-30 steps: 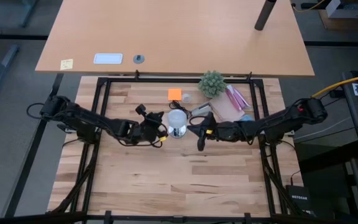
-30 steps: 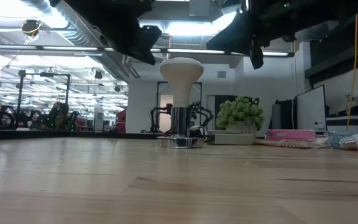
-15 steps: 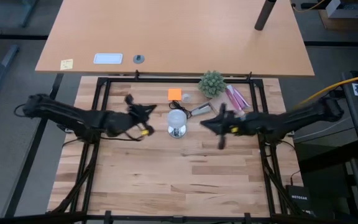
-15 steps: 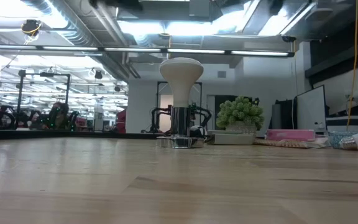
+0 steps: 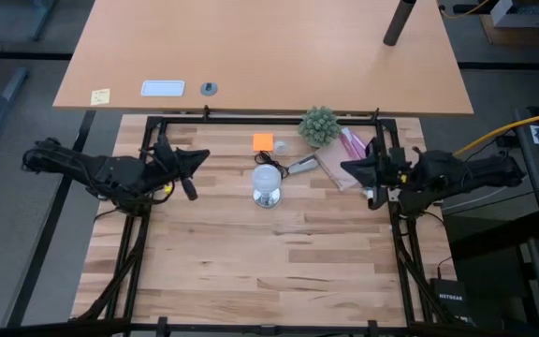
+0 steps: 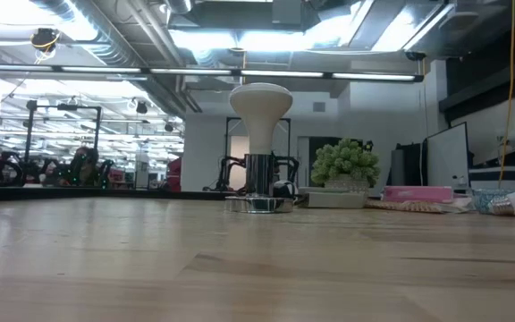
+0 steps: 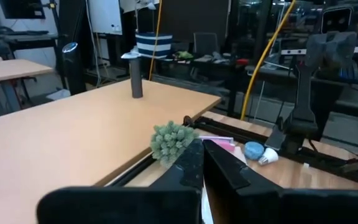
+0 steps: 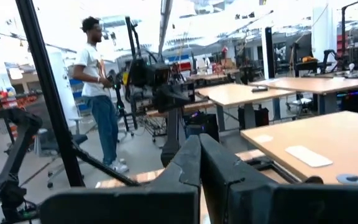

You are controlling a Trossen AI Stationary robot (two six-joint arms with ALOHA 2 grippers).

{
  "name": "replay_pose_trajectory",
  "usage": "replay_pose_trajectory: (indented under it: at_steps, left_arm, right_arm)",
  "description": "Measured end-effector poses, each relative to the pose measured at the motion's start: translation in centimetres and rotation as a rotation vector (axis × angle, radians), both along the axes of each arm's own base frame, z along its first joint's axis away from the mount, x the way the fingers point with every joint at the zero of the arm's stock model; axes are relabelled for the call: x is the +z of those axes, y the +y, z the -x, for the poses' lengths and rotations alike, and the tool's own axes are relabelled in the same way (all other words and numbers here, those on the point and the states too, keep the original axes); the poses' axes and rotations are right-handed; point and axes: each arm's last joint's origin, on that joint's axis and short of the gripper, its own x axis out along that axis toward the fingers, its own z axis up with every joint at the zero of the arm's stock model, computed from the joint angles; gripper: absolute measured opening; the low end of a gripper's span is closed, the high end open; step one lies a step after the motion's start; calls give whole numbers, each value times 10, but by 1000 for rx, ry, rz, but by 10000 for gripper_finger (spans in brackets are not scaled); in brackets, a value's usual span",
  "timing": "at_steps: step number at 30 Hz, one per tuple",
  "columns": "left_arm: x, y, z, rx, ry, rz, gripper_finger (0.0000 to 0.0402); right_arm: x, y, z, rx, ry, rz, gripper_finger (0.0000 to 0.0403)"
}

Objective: Screw lightbulb
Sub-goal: Remove the lightbulb from the silver lamp

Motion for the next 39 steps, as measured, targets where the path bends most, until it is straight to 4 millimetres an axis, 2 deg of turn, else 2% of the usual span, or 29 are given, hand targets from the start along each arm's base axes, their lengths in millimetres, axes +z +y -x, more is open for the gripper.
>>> replay_pose_trajectory:
  at_steps: [7,26,36,39]
  left_arm:
    - [-2,0,-1,-1,26,-20,1]
    - [-6,0,0,-1,80,-40,1]
    - [-6,0,0,-1,80,-41,1]
    - [-6,0,0,-6,117,-95,1]
  right_arm:
    - [0,0,0,-1,0,0,5]
    - [-11,3,-16,0,87,18,5]
    - [-27,8,-39,-1,202,42,5]
    - [-35,10,-48,-2,247,52,5]
